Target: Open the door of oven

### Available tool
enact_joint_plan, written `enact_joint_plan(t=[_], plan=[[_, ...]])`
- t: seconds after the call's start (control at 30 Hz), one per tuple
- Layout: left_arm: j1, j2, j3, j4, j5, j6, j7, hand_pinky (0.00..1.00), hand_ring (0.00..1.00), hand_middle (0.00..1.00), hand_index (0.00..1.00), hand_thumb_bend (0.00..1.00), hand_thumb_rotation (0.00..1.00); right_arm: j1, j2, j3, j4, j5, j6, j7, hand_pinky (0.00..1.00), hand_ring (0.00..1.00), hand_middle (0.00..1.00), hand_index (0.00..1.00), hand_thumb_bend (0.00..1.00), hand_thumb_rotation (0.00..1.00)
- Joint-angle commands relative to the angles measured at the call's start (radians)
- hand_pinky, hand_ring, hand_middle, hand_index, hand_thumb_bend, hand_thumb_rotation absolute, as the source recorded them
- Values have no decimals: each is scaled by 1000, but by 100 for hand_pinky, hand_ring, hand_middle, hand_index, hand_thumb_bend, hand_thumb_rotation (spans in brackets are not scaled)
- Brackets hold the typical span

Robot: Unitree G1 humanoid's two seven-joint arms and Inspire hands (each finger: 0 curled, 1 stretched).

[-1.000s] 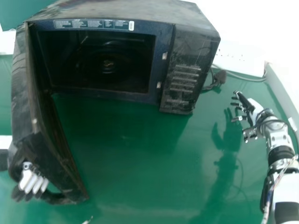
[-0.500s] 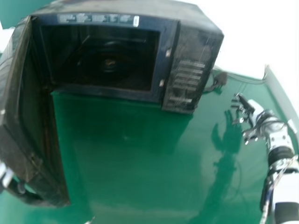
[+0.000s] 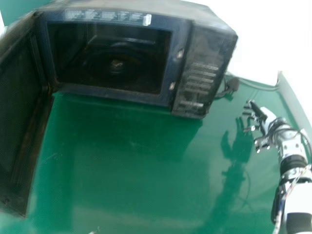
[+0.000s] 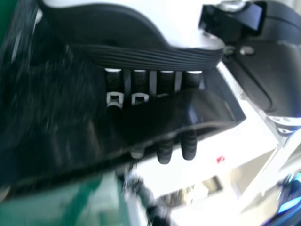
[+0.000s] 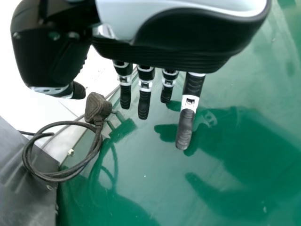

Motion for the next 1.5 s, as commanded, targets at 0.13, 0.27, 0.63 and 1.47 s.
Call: enact_joint_plan(t=[0.13,0.27,0.63,1.47], plan=[[-149,205,-85,317,-125,-222,-176,27,35,44,50,52,0,72,7,11,43,-20,53,14,66,80,87,92,55,72],[-194,210,-90,429,-154,-356,-180,20,26,41,51,51,0,73,8,7,42,-17,47,11,69,80,86,91,55,69],[-290,200,-103,653,-167,-578,-180,21,24,43,50,51,0,76,9,-8,44,-9,52,-4,62,79,87,92,54,67],[-462,180,-85,938,-211,-282,-63,13,15,24,43,97,44,81,2,2,42,-18,39,25,82,88,90,95,58,67]])
